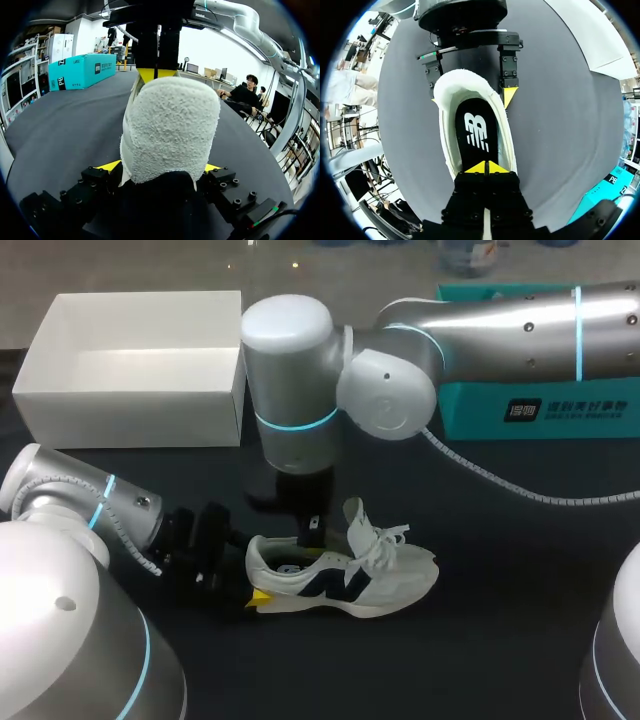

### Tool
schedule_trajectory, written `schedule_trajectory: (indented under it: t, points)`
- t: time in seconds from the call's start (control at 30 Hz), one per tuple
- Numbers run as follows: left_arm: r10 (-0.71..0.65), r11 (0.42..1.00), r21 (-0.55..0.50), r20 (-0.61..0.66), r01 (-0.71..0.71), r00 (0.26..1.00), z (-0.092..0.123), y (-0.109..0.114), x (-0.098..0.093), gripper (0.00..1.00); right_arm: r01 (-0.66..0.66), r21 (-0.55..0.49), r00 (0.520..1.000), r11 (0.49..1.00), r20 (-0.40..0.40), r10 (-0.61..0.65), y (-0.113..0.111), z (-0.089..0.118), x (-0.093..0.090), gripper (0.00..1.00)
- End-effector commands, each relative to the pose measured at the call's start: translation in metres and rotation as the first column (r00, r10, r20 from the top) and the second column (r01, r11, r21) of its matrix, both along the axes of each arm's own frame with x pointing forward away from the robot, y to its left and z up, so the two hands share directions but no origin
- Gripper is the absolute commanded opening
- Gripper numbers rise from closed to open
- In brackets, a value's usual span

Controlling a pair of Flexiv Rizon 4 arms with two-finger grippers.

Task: Take the shoe out of the shoebox, open the shoe tongue, remove and reinsert the insole, then place the shoe into the shoebox

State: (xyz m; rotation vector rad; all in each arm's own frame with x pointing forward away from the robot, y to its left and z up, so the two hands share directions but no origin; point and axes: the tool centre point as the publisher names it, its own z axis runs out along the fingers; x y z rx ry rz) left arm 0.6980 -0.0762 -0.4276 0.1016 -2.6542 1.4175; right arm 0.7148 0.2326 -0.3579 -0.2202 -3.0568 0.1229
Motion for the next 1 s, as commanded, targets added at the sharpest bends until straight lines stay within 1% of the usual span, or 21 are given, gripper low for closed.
schedule_trajectory:
  t: [0.03, 0.2, 0.33, 0.53, 0.67, 0.87, 1.0]
  points:
    - [0.001, 1.000, 0.001, -0.001, -0.001, 1.000, -0.005, 0.000, 0.002, 0.00, -0.024, -0.021, 1.000, 0.999, 0.007, 0.024, -0.006, -0.001, 0.001, 0.00]
    - [0.001, 1.000, 0.001, -0.001, -0.001, 1.000, -0.005, 0.000, 0.002, 0.00, -0.044, -0.025, 0.999, 0.999, -0.023, 0.043, -0.012, -0.007, 0.002, 0.00]
    - [0.001, 1.000, 0.001, -0.001, -0.001, 1.000, -0.005, 0.000, 0.002, 0.00, -0.046, -0.015, 0.998, 0.999, -0.034, 0.046, -0.010, -0.010, -0.008, 0.00]
    - [0.001, 1.000, 0.001, -0.001, -0.001, 1.000, -0.005, 0.000, 0.002, 0.00, -0.046, -0.007, 0.998, 0.999, -0.044, 0.046, -0.007, -0.021, -0.020, 0.00]
    - [0.001, 1.000, 0.001, -0.001, -0.001, 1.000, -0.005, 0.000, 0.002, 0.00, -0.042, -0.044, 0.999, 0.998, -0.018, 0.041, -0.007, -0.026, -0.020, 0.00]
    - [0.001, 1.000, 0.001, -0.001, -0.001, 1.000, -0.005, 0.000, 0.002, 0.00, -0.016, -0.040, 0.999, 0.999, 0.044, 0.017, -0.008, -0.033, -0.014, 0.00]
    - [0.001, 1.000, 0.001, -0.001, -0.001, 1.000, -0.005, 0.000, 0.002, 0.00, -0.003, -0.040, 0.997, 0.999, 0.076, 0.006, -0.010, -0.033, -0.008, 0.00]
